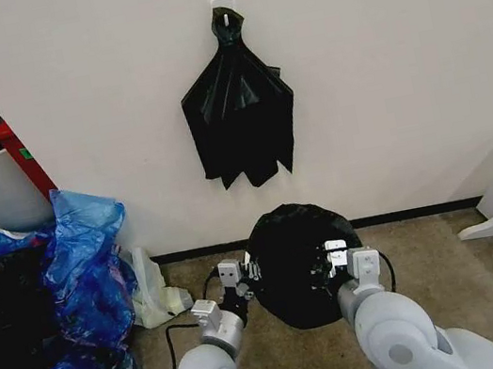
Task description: Place the garbage bag over the trash bin.
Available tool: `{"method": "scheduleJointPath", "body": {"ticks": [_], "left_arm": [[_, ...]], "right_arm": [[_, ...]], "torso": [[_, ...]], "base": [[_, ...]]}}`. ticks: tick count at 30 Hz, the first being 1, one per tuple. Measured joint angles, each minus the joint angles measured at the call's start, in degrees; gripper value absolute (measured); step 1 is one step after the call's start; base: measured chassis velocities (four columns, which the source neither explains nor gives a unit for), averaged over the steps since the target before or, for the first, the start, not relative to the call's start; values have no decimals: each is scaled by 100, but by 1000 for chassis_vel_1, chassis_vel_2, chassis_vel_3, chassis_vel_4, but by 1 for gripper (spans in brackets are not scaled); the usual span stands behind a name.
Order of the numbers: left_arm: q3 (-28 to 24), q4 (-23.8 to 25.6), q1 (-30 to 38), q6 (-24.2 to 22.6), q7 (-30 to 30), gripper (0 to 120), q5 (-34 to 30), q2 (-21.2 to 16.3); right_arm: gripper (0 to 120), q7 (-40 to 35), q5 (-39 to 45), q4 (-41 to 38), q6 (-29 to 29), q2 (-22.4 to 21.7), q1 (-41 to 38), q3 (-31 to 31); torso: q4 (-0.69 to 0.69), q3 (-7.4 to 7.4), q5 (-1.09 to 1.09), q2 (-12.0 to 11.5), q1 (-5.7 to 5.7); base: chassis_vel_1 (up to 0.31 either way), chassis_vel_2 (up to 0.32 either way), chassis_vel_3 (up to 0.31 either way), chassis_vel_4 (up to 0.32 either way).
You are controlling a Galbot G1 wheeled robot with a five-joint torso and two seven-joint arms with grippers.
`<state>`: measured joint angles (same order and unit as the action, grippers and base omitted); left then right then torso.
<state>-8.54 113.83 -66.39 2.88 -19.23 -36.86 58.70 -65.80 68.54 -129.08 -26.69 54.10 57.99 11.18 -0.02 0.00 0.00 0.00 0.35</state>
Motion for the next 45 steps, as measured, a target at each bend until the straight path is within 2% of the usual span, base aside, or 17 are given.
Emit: {"method": "scheduleJointPath", "body": {"ticks": [6, 14, 21, 27, 32, 36, 45], "left_arm": [[-73, 28, -23, 5, 13, 1, 67, 141], [-159, 124, -163, 5, 39, 1, 165, 147], [-163, 91, -143, 4, 28, 1, 183, 225], [-65, -81, -92, -5, -47, 1, 192, 333], [-48, -167, -69, -7, -63, 1, 232, 365], [-79, -166, -67, -7, -58, 1, 247, 367], [-97, 66, -174, -7, -12, 1, 284, 297]], "right_arm": [[0, -32, -99, 193, 40, 142, -50, 176], [0, 20, -227, 593, 44, 307, -206, 215], [0, -27, -133, 499, 86, 350, -244, 358], [0, -9, -79, -106, 47, 94, -211, 356], [0, 116, -134, -289, 9, -126, -213, 213], [0, 178, -135, -68, -17, -122, -258, 101], [0, 250, -396, 832, -38, 191, -344, 45]], "torso": [[0, 0, 0, 0, -1], [0, 0, 0, 0, -1], [0, 0, 0, 0, -1], [0, 0, 0, 0, -1], [-1, 0, 0, 0, -1], [0, 0, 0, 0, -1], [0, 0, 1, 0, -1]], "base": [[0, 0, 0, 0], [0, 0, 0, 0], [0, 0, 0, 0], [0, 0, 0, 0], [0, 0, 0, 0], [0, 0, 0, 0], [0, 0, 0, 0]]}}
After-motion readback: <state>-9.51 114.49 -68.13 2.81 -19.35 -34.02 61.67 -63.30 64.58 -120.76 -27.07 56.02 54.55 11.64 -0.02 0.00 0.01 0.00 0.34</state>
